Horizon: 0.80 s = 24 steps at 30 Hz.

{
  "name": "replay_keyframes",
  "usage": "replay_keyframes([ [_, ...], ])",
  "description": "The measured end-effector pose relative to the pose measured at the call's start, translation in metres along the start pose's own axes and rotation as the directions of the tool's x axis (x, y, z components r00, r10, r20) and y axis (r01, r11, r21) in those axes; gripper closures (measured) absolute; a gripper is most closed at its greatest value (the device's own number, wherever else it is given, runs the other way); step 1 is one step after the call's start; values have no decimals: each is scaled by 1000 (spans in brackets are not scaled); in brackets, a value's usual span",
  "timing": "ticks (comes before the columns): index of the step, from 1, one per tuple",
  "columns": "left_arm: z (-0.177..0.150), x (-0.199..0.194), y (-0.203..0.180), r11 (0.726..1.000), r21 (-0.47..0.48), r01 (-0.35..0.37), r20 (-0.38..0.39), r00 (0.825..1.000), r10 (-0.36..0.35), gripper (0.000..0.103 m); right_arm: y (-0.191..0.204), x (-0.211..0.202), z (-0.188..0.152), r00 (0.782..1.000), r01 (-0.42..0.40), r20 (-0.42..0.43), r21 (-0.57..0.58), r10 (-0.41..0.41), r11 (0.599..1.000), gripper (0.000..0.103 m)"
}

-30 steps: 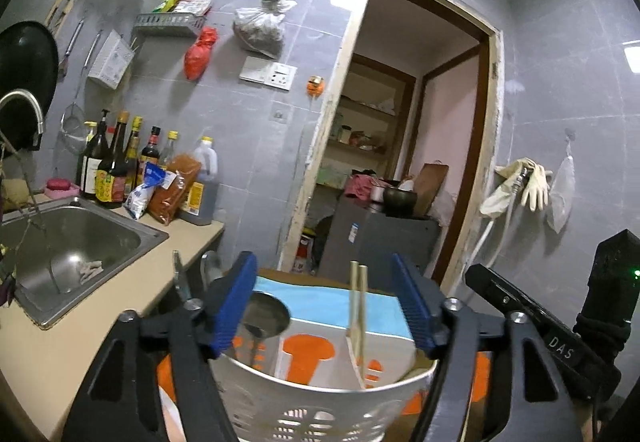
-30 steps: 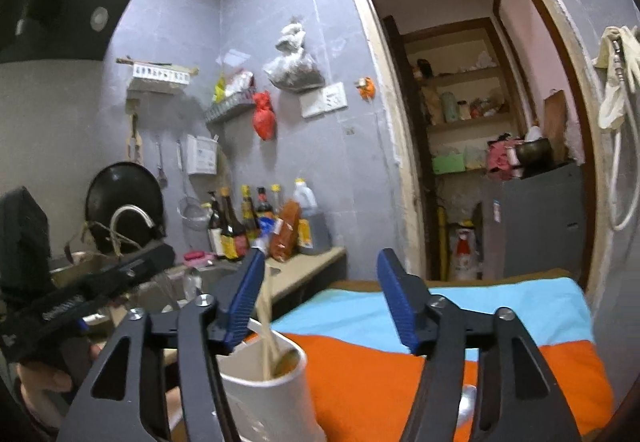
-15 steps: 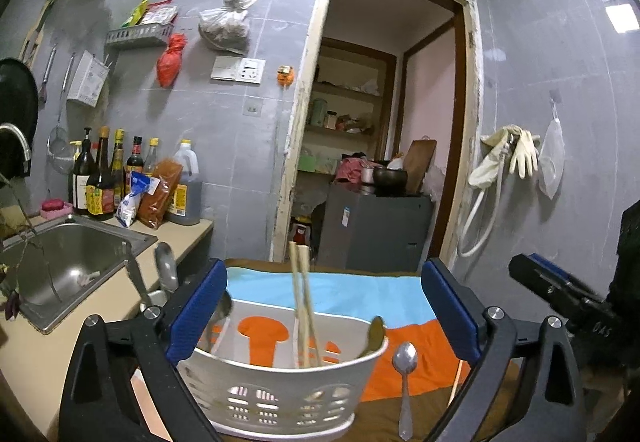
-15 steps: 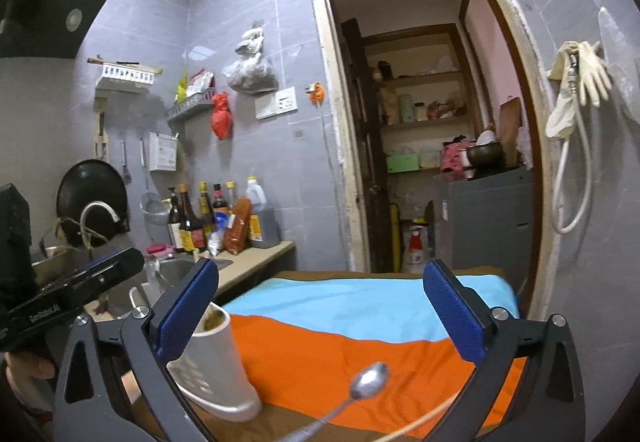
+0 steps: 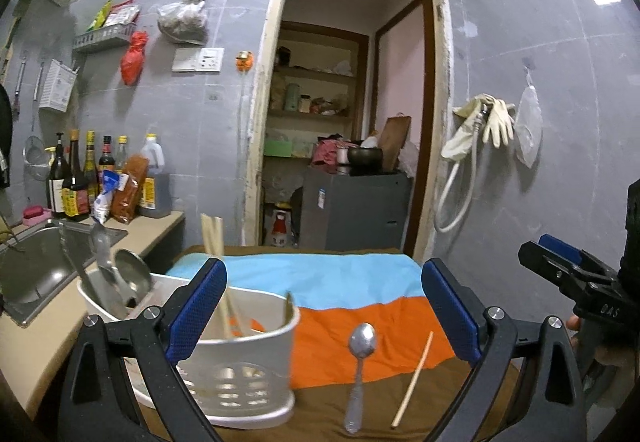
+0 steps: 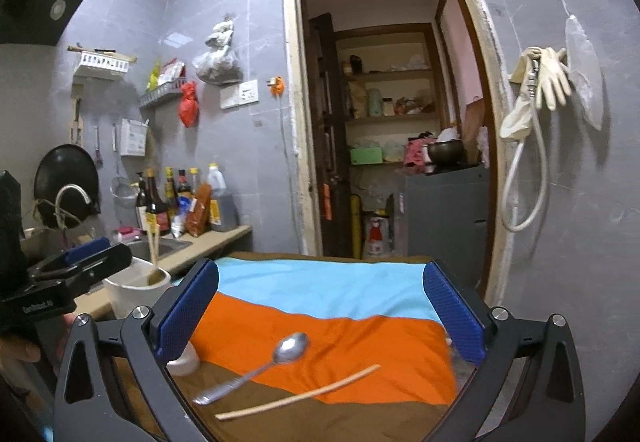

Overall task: Organize utensils
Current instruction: 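Move the left tool to the last spoon while the right approaches the last chopstick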

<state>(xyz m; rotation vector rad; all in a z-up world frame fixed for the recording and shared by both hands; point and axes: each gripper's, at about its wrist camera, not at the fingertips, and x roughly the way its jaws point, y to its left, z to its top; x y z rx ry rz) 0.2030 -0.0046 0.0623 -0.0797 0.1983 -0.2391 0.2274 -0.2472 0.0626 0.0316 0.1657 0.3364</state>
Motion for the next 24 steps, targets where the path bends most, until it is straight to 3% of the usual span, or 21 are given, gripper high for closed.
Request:
replay_keyframes([
  [13, -24, 28, -38, 997, 72, 36, -97, 995, -29, 7, -48, 9, -29, 987, 22, -160, 66, -12, 998, 0],
  [21, -40, 53, -57, 989, 129, 66, -213, 976, -37, 7, -57, 15, -38, 975, 9, -223, 69, 6, 998, 1],
  [24, -48, 62, -62, 986, 150, 69, -252, 967, -29, 8, -61, 21, -42, 964, 4, -265, 87, 19, 996, 7],
])
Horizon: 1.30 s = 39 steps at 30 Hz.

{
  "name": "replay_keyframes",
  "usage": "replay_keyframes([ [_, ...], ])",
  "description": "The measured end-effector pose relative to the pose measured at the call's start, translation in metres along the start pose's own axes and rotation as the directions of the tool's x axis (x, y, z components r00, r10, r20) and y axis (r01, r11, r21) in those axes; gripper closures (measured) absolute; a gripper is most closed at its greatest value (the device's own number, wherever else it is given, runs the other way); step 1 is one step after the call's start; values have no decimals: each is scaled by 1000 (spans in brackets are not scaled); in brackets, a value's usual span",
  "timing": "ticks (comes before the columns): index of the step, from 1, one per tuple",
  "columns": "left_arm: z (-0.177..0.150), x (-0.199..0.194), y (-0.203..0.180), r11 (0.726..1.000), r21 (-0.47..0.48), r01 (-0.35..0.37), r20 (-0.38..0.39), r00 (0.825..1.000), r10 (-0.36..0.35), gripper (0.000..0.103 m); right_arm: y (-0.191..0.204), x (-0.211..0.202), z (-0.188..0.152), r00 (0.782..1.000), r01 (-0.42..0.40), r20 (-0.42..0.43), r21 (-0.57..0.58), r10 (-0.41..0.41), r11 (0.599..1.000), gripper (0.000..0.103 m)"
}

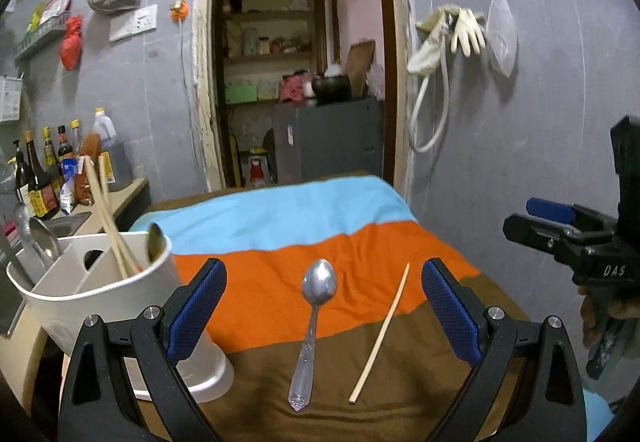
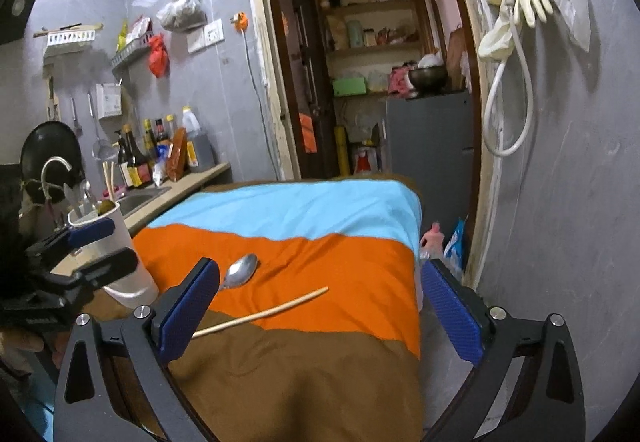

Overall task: Organize utensils
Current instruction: 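Move the left tool to the last spoon while the right approaches the last chopstick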

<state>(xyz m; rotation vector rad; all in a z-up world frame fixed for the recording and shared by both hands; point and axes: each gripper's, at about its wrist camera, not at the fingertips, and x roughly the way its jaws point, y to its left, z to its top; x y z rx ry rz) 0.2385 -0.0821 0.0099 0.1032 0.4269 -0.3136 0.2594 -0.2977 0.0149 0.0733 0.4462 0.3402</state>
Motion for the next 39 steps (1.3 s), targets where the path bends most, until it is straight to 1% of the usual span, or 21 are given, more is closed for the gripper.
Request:
replay_keyframes([
  [1, -1, 4, -1, 1000, 3, 2, -16, 1000, -2, 8, -2, 2, -1, 1000, -4, -19, 10, 5, 1000, 9],
  [3, -4, 12, -2, 1000, 2, 6, -40, 999, -6, 8, -6, 8, -3, 998, -9, -58, 33, 11, 999, 18],
  [4, -5, 16, -2, 1000, 1, 3, -57, 998, -3, 8, -7, 11, -4, 997, -10, -80, 50, 14, 999, 21],
  [6, -7, 24, -1, 1000, -4, -1, -87, 996, 0, 9, -11, 18, -6, 992, -15, -122, 78, 25, 997, 32],
  [8, -9, 31, 0, 1000, -13, 3, -119, 993, -4, 11, -15, 27, -9, 984, -23, -171, 113, 42, 993, 37],
  [10, -11, 41, 2, 1000, -18, 8, -161, 987, -11, 21, -17, 34, -11, 975, -29, -214, 145, 60, 989, 41],
  [11, -11, 44, 2, 1000, -19, 10, -176, 984, -13, 24, -19, 40, -13, 968, -37, -240, 171, 78, 985, 44],
  [13, -13, 55, 3, 1000, -21, 16, -221, 975, -20, 36, -20, 48, -15, 955, -44, -277, 205, 101, 978, 48],
  [14, -13, 58, 3, 1000, -22, 16, -238, 971, -21, 38, -20, 51, -16, 951, -48, -289, 215, 110, 975, 51],
  [18, -17, 79, 8, 999, -41, 27, -319, 947, -38, 52, -18, 67, -19, 929, -51, -344, 237, 133, 970, 56],
  [19, -18, 84, 10, 998, -48, 30, -339, 940, -44, 57, -18, 72, -19, 922, -53, -361, 245, 142, 968, 56],
  [22, -21, 97, 15, 997, -66, 35, -387, 920, -58, 67, -14, 87, -19, 900, -48, -409, 250, 151, 967, 59],
  [24, -22, 104, 17, 996, -81, 39, -412, 909, -69, 70, -13, 96, -19, 887, -48, -435, 248, 156, 967, 62],
  [27, -26, 112, 23, 993, -110, 48, -442, 892, -92, 71, -13, 108, -17, 877, -42, -455, 251, 156, 967, 63],
  [28, -27, 114, 25, 991, -121, 51, -447, 889, -100, 72, -13, 112, -15, 873, -39, -462, 251, 155, 967, 63],
  [35, -25, 115, 31, 989, -137, 63, -447, 887, -118, 74, -11, 140, -3, 838, -36, -515, 277, 180, 960, 64],
  [37, -25, 114, 33, 987, -144, 65, -446, 886, -124, 76, -11, 148, 1, 830, -29, -530, 275, 177, 961, 66],
  [39, -25, 115, 34, 986, -151, 68, -447, 885, -129, 79, -6, 155, 3, 826, -22, -541, 249, 158, 968, 71],
])
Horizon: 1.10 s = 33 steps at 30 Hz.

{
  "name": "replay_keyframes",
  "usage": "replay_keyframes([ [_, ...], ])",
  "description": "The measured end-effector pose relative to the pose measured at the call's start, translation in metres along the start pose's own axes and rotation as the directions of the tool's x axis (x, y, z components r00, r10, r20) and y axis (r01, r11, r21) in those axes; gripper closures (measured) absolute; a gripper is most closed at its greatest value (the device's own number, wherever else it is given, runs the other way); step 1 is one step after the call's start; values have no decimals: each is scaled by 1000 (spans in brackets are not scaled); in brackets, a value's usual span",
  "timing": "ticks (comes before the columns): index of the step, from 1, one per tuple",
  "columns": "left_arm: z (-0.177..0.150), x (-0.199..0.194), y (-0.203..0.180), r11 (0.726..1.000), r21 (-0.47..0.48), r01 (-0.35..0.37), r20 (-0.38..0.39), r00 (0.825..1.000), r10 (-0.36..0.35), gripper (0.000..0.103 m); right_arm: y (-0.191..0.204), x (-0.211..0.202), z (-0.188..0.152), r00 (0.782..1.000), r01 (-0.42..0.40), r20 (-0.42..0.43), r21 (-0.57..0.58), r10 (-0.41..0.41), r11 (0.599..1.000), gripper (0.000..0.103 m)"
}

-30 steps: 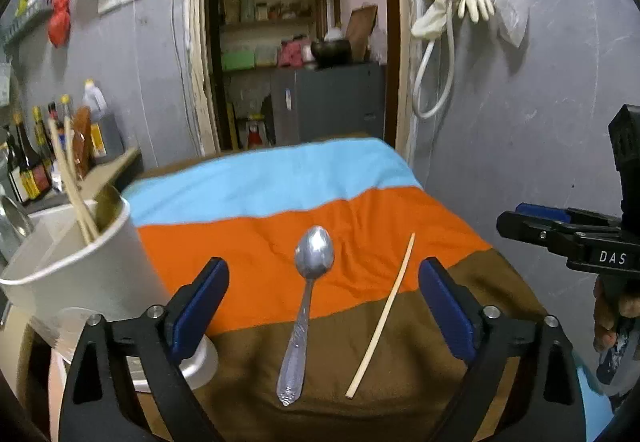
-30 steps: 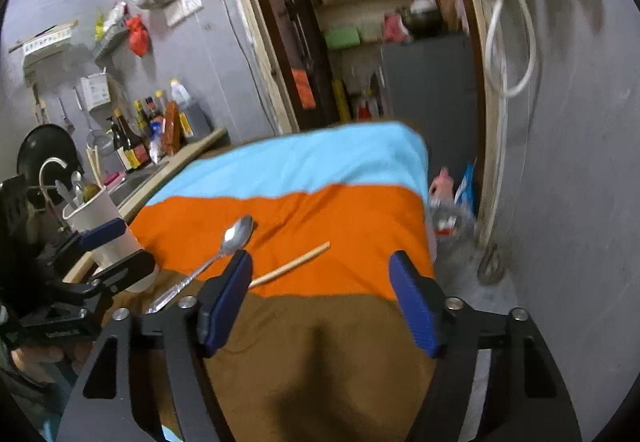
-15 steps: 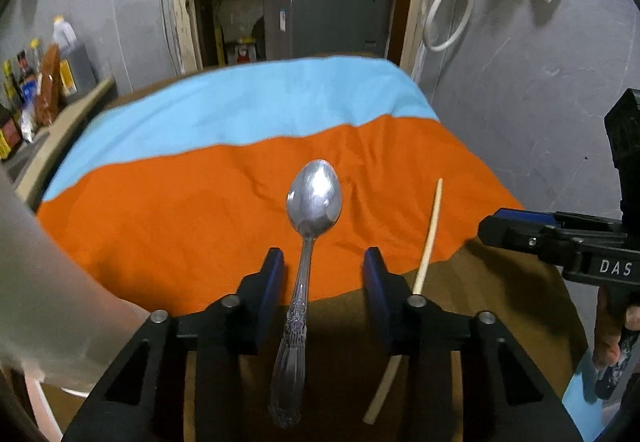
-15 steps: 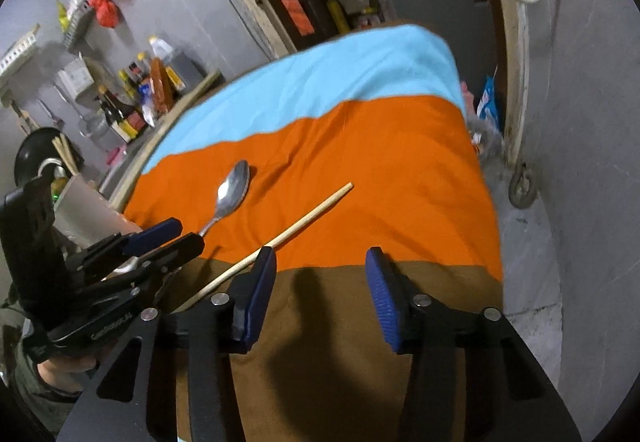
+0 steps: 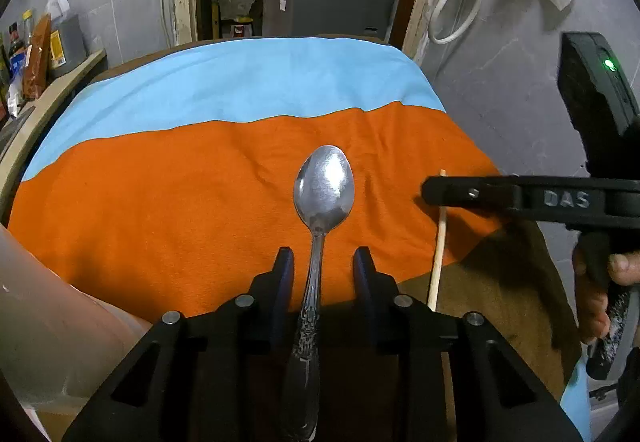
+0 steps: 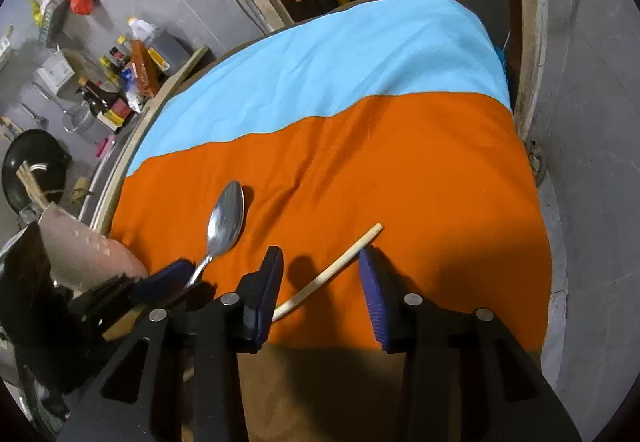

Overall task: Organize utensils
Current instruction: 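Move the left tool to the last spoon while the right approaches the last chopstick, then close the left gripper on the silver spoon while the right grasps the wooden chopstick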

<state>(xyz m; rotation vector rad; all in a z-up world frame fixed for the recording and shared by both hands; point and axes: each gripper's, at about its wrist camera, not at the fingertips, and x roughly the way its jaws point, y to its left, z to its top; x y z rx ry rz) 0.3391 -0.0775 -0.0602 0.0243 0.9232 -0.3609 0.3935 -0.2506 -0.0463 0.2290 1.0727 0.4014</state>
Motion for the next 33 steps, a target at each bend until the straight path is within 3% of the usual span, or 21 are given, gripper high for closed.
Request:
replay_keyframes([
  [4, 1, 1, 2, 1000, -7, 7, -3, 1000, -8, 83, 11, 7, 4, 999, 43, -12, -59, -44, 997, 87],
  [9, 4, 4, -2, 1000, 19, 8, -15, 1000, -8, 89, 13, 9, 8, 998, 43, -44, -124, -49, 991, 89],
  [18, 18, 17, -6, 996, 85, -11, -46, 999, 14, 88, 17, 10, 11, 994, 29, -95, -167, -46, 985, 90],
  [23, 20, 22, -6, 995, 96, -28, -25, 999, 30, 81, 14, 8, 9, 994, 13, -103, -169, -31, 985, 91],
  [28, 24, 27, -11, 991, 129, -22, -32, 999, 27, 65, 12, 6, 11, 993, 3, -116, -176, -24, 984, 92],
  [33, 34, 36, -11, 988, 147, -38, -36, 998, 43, 63, 11, 5, 10, 993, -2, -115, -175, -19, 985, 92],
])
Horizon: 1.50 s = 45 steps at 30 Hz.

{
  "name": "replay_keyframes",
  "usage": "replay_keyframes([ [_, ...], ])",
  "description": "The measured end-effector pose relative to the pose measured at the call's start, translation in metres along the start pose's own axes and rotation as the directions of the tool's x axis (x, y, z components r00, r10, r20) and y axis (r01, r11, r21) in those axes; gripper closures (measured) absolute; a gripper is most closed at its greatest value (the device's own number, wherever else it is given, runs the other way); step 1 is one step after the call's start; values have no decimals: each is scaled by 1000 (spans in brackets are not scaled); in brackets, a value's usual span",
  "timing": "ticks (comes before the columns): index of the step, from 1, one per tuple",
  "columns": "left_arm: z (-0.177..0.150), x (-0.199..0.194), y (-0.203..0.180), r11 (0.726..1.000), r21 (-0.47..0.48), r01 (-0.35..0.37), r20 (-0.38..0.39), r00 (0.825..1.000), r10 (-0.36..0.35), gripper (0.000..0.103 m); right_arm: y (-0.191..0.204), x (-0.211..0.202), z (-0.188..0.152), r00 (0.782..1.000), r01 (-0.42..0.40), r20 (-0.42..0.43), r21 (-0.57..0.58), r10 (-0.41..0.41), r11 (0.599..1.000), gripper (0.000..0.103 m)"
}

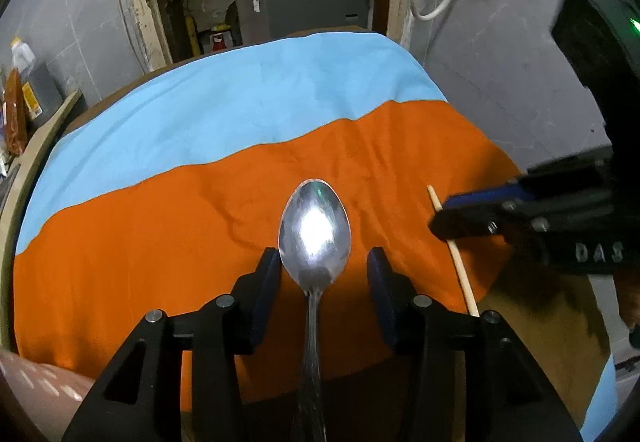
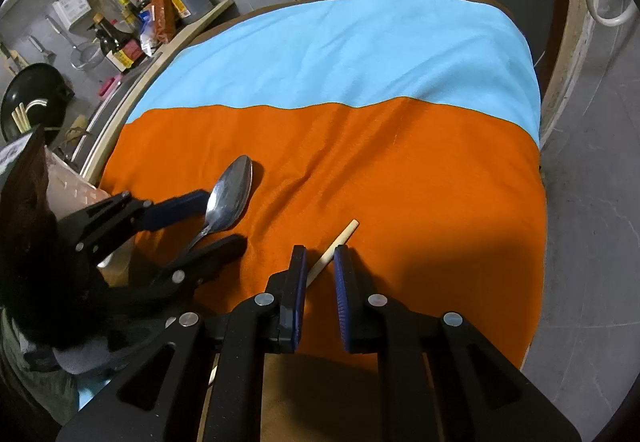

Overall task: Organize utensils
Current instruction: 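Close the left gripper on the silver spoon while the right grasps the wooden chopstick, then lift the silver spoon and chopstick up over the white caddy with both tools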

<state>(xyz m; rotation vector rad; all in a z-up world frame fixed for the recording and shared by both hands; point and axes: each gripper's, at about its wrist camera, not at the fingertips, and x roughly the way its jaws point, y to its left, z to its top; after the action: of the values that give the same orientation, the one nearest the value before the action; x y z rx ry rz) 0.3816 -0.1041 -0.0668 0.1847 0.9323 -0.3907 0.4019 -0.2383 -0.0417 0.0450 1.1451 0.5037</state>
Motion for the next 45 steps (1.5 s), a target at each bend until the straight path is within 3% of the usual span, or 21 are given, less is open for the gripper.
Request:
replay_keyframes([
  [6, 11, 9, 0, 1000, 3, -18, -10, 1000, 18, 63, 2, 2, 1, 1000, 1, -3, 5, -1, 1000, 92],
  [10, 11, 9, -2, 1000, 15, -22, 1, 1000, 22, 70, 6, 3, 2, 1000, 21, -12, -8, -21, 1000, 90],
  [20, -18, -23, 9, 995, -100, 27, 62, 998, -21, 71, 12, 6, 5, 998, 27, -50, -3, -27, 1000, 85],
  [28, -31, -40, 9, 983, -164, 84, 98, 993, -69, 71, 18, 8, 4, 994, 101, -44, 22, -100, 995, 90],
  [31, -38, -56, 7, 981, -162, 105, 148, 986, -81, 71, 9, 4, -1, 1000, 8, -30, 114, -5, 993, 97],
  [34, -49, -80, 0, 985, -127, 120, 243, 966, -87, 71, 3, -4, -20, 994, -101, 53, 174, 93, 980, 100],
  [37, -59, -104, -6, 990, -97, 106, 342, 937, -67, 71, 14, -20, -41, 977, -147, 173, 130, 123, 981, 100],
  [39, -63, -115, -9, 992, -85, 93, 395, 917, -53, 71, 24, -33, -54, 953, -176, 266, 90, 146, 980, 100],
  [42, -71, -132, -13, 995, -73, 73, 472, 881, -30, 71, 36, -54, -69, 892, -206, 416, 29, 175, 978, 100],
  [45, -78, -145, -16, 996, -74, 57, 528, 849, -9, 71, 45, -71, -83, 809, -228, 549, -37, 210, 973, 100],
])
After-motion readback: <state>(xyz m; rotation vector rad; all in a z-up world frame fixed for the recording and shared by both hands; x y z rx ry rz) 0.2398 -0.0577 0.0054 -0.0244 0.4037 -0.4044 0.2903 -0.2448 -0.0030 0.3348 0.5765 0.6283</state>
